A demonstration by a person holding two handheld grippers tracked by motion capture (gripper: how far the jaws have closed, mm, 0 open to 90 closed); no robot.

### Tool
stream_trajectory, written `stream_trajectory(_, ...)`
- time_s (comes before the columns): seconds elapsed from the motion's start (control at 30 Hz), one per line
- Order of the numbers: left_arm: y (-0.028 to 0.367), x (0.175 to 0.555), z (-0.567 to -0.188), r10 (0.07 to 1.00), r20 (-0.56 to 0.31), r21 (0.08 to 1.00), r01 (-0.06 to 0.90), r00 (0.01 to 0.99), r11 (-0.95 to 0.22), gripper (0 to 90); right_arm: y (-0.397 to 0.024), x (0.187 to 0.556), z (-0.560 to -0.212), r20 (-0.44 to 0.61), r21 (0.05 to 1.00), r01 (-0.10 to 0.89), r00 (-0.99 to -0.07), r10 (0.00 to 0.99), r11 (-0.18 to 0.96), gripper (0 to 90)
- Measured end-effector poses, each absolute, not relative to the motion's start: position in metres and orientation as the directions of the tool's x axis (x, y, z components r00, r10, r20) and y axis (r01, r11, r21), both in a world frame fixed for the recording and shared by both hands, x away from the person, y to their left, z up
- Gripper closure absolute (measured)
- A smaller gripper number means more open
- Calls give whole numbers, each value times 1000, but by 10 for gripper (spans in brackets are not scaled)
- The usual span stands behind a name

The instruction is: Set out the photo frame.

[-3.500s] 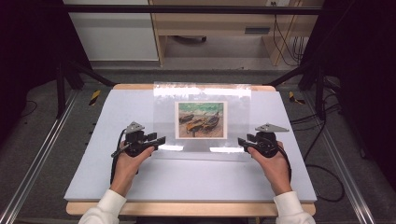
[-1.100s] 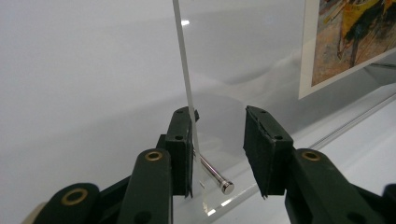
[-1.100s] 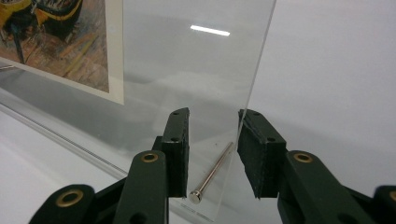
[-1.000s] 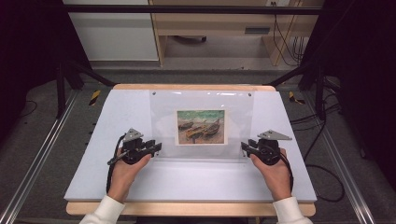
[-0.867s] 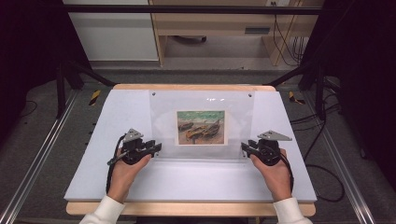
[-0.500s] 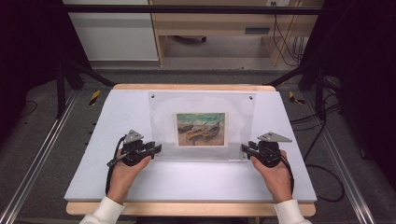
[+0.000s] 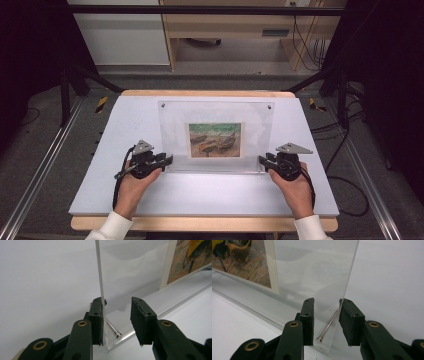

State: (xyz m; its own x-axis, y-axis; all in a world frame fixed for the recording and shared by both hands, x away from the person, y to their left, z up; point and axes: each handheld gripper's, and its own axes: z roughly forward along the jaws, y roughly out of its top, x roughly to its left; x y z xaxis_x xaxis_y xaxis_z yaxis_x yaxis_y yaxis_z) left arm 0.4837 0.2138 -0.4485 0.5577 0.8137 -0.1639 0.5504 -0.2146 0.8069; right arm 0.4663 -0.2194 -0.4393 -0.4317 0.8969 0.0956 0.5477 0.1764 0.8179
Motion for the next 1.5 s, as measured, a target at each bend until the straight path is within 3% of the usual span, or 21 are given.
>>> stream_trajectory(1.5,211,474,-453,815,-135,801,546,564,-245,617,-219,455,-445,87,808,556,-441,893,195,655)
